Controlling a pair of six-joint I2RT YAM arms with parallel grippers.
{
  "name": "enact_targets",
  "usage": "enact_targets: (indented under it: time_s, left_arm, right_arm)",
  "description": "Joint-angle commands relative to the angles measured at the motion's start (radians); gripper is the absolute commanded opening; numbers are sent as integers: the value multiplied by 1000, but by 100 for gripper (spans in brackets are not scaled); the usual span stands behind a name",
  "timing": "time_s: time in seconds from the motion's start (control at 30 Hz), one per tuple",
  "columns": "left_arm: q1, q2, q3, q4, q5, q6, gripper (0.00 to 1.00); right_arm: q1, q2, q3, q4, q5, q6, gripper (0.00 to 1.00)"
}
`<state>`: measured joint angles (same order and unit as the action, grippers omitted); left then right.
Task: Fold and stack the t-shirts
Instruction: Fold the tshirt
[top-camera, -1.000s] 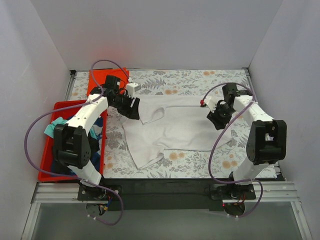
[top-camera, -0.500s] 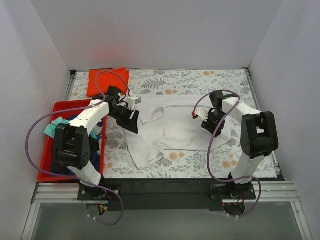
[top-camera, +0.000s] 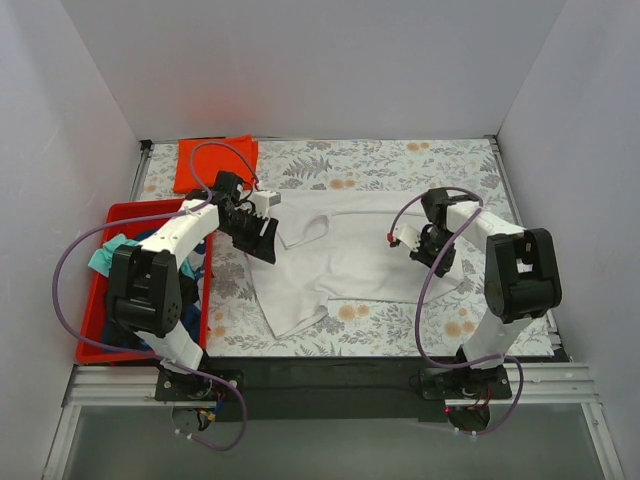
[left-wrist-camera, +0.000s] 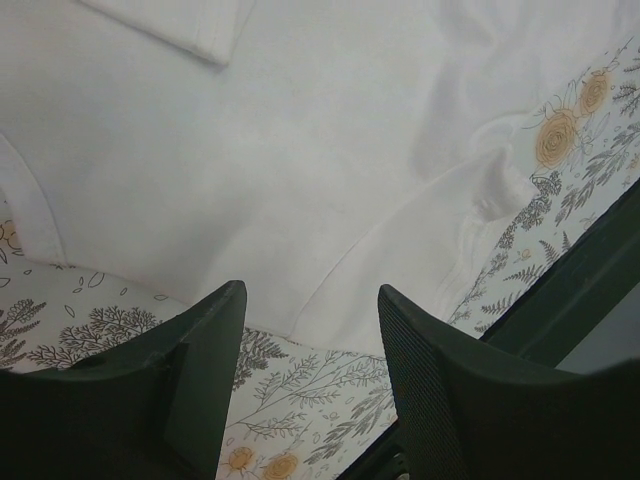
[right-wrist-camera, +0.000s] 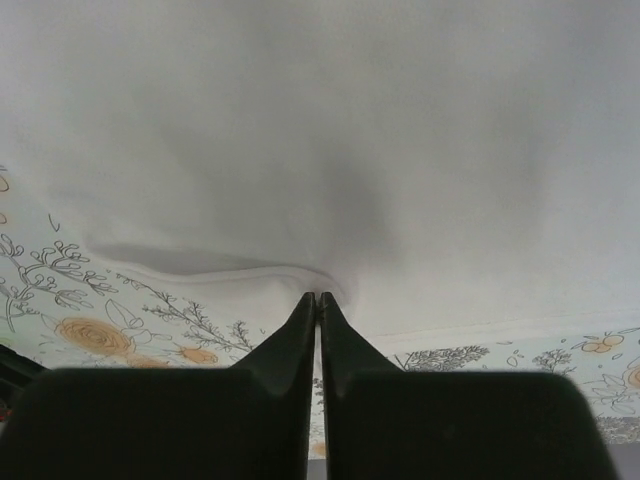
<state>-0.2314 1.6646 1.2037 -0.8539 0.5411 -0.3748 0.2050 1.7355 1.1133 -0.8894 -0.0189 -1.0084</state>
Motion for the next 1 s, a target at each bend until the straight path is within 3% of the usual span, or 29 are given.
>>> enact_targets:
  time_s: [0.0,0.2,0.33,0.4,0.43,0.57,0.73,0.97]
  left_arm:
    - [-3,-9,3,16,-4,-4,54]
    - [-3,-23,-12,21,-16,-3,54]
    - [-3,-37,-30,18,-35,25,54]
    - [-3,-48,-35,6,-33,49,54]
    - [-3,-51,-39,3,-30,56,54]
    - [-3,-95,-44,-49,20,97,57]
    - [-5,-152,-67,-88,86,155,58]
    - [-6,-181,-95,-93,102,175,58]
  right_arm:
    - [-4,-51,-13,-48,14,-47,2]
    - [-9,-137,3,-123,-1,-36,1]
    - [-18,-214,-75,-149,14,-67,1]
    - [-30,-254,-139,-152,69,-96,12]
    - [-33,-267,-161,-154,82,-107,30]
    - [-56,-333,-198,-154,103,-130,55]
    - [-56,-375,-188,-141,27,-119,66]
    - [-23,-384,-279,-4,-24,-52,65]
